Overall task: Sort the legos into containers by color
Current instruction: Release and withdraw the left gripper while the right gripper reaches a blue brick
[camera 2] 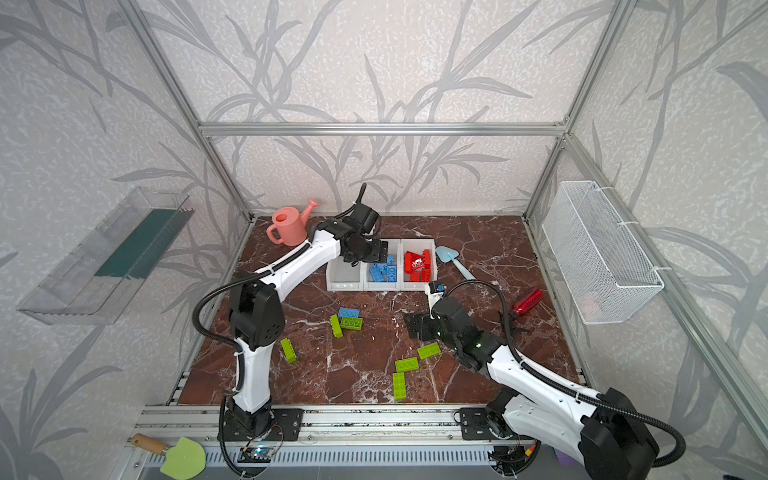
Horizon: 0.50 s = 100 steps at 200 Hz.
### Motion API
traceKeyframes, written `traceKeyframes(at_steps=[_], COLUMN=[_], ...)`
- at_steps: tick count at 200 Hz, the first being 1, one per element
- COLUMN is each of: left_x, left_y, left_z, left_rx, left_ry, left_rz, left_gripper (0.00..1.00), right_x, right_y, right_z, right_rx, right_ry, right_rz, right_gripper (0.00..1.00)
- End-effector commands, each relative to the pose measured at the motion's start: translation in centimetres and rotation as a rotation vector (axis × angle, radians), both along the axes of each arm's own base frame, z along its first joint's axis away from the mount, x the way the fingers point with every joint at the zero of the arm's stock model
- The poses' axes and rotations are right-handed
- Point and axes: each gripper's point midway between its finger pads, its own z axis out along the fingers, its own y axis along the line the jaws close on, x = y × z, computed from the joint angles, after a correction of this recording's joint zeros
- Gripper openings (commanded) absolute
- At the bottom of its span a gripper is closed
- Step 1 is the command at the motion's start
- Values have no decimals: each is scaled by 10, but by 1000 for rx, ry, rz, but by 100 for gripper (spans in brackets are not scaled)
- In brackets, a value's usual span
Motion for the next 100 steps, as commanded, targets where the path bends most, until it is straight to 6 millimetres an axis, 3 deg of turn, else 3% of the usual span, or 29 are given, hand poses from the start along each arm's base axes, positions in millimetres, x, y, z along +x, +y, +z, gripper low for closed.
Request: traceKeyframes(at_steps=[1,24,93,100], left_x=[-17,-51,-156,-166], left_y=[18,48,134,141], left_z=[47,69,69,69], left_rx=[-65,-106,-129,-131], left_ry=[-129,-204,-317,-329], left_rz=[59,119,232,233], left_gripper=[93,93,93,93], right_x=[6,11,30,33], right_y=[13,35,125,130], right_z=[5,2,-4,-16], right_rx=[-94,-172,-345,-369], right_ry=[27,85,138,157], right_rz=[25,57,182,170], right_gripper=[89,89,93,94])
